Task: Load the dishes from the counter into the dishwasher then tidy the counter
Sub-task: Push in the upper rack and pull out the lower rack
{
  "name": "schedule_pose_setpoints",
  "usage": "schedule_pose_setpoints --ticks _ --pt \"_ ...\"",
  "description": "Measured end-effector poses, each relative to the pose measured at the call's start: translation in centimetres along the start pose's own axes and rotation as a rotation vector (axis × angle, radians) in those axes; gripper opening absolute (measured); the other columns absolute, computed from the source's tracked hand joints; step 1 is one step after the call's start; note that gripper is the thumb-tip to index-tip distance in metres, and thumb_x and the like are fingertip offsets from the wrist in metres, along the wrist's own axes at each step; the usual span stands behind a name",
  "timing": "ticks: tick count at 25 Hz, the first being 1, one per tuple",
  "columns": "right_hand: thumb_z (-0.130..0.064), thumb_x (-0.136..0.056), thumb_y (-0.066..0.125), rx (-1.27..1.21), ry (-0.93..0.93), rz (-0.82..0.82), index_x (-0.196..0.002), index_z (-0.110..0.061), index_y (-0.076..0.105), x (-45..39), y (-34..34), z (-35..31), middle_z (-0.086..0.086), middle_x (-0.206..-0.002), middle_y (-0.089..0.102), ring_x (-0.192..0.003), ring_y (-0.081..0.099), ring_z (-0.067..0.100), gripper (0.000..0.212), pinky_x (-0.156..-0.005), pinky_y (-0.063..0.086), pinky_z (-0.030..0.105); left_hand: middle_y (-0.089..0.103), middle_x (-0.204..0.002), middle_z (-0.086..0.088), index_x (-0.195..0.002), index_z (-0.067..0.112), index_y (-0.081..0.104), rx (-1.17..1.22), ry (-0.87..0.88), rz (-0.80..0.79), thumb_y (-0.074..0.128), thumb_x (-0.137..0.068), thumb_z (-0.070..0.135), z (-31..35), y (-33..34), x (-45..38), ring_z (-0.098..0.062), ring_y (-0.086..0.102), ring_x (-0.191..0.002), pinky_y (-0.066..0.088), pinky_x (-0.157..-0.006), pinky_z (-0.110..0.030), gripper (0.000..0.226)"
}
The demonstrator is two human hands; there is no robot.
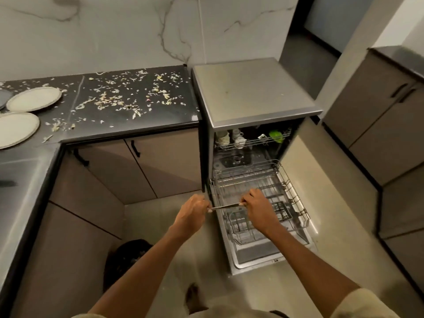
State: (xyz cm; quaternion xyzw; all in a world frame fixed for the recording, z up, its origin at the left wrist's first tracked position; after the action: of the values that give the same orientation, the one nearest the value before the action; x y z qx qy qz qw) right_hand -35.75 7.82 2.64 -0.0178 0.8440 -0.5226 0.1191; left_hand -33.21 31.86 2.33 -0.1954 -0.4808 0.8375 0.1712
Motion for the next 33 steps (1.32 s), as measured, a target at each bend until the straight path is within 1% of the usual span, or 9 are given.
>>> schedule_pose_setpoints --ticks 3,6,12,15,18,20,22,28,33 --pt "-0.003 -0.088 0.067 0.010 0.021 0.003 -0.086 -0.011 0.068 3.6 -2.3 3.9 0.003 -0.087 0.054 -0.084 0.050 0.021 0.008 -0.062 0.049 0.040 0.059 -0.073 -0.002 -0.074 0.013 0.067 -0.001 -0.004 -0.021 0.072 -0.078 0.000 5.6 2.5 -0.6 -0.021 0.054 -0.072 0.040 -0.058 -0.030 0.015" --pt "0.006 -0.082 0.069 -0.002 0.045 0.020 -0.085 -0.008 0.069 7.6 -5.2 8.3 0.005 -0.085 0.055 -0.083 0.050 0.022 0.014 -0.061 0.050 0.040 0.060 -0.074 -0.003 -0.074 0.012 0.065 0.015 -0.040 -0.039 0.067 -0.081 -0.005 11.7 5.7 -0.8 -0.018 0.052 -0.073 0.034 -0.061 -0.027 0.019" --pt "0.012 -0.077 0.068 -0.002 0.109 0.012 -0.087 -0.008 0.071 14.8 -9.2 17.3 0.007 -0.087 0.057 -0.083 0.054 0.025 0.022 -0.061 0.048 0.037 0.060 -0.082 -0.001 -0.078 0.013 0.064 0.057 -0.053 -0.111 0.066 -0.085 -0.001 21.7 13.1 -1.3 -0.013 0.049 -0.077 0.041 -0.064 -0.028 0.016" --pt "0.013 -0.076 0.069 0.001 0.135 0.000 -0.084 -0.009 0.071 16.8 -10.3 20.5 0.004 -0.086 0.056 -0.082 0.048 0.019 0.024 -0.061 0.046 0.033 0.057 -0.083 0.001 -0.079 0.014 0.062 0.058 -0.055 -0.133 0.069 -0.088 0.007 25.0 15.8 -1.4 -0.012 0.050 -0.076 0.044 -0.064 -0.027 0.013" --pt "0.011 -0.078 0.069 -0.023 0.147 0.017 -0.085 -0.009 0.072 17.0 -10.7 23.0 0.002 -0.087 0.055 -0.084 0.047 0.017 0.021 -0.061 0.049 0.035 0.051 -0.082 0.007 -0.078 0.020 0.057 0.049 -0.104 -0.156 0.070 -0.088 0.013 25.4 17.7 -3.3 -0.012 0.049 -0.078 0.049 -0.069 -0.030 0.017" --pt "0.006 -0.083 0.069 -0.030 0.147 0.015 -0.088 -0.010 0.073 16.5 -10.4 24.4 0.001 -0.088 0.056 -0.085 0.048 0.016 0.017 -0.064 0.051 0.035 0.050 -0.083 0.008 -0.079 0.020 0.057 0.032 -0.111 -0.193 0.070 -0.087 0.012 25.2 18.8 -4.9 -0.012 0.049 -0.080 0.051 -0.073 -0.035 0.017" --pt "0.005 -0.084 0.070 -0.038 0.162 0.000 -0.091 -0.009 0.073 15.1 -9.9 26.9 0.001 -0.091 0.056 -0.087 0.049 0.017 0.017 -0.066 0.051 0.034 0.051 -0.085 0.009 -0.082 0.019 0.059 0.016 -0.124 -0.243 0.068 -0.087 0.007 25.0 20.2 -7.0 -0.012 0.049 -0.084 0.050 -0.076 -0.034 0.015" --pt "0.016 -0.073 0.068 -0.019 0.189 -0.149 -0.095 -0.008 0.073 10.1 -7.9 34.7 0.003 -0.095 0.058 -0.090 0.050 0.020 0.033 -0.062 0.053 0.038 0.057 -0.090 0.004 -0.086 0.017 0.062 0.036 -0.253 -0.299 0.064 -0.088 0.001 24.5 25.1 -13.7 -0.012 0.050 -0.086 0.050 -0.078 -0.032 0.016" --pt "0.014 -0.077 0.069 -0.024 0.213 -0.232 -0.092 -0.004 0.075 4.9 -6.0 39.6 0.007 -0.091 0.061 -0.088 0.056 0.028 0.024 -0.062 0.055 0.041 0.059 -0.094 0.004 -0.090 0.017 0.064 0.045 -0.333 -0.351 0.063 -0.088 0.002 22.9 28.1 -19.7 -0.011 0.051 -0.091 0.036 -0.075 -0.022 0.016"
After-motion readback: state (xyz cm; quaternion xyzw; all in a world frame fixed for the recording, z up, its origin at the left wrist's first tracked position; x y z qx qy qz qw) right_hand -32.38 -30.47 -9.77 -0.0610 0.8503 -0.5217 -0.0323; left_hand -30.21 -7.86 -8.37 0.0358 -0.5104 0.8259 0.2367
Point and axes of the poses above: each hand's wrist, its own x-axis away from the middle knuckle, its own y-axis out of the palm, z = x × y, the point moved 2 cm from there along -x, towards the middle knuckle
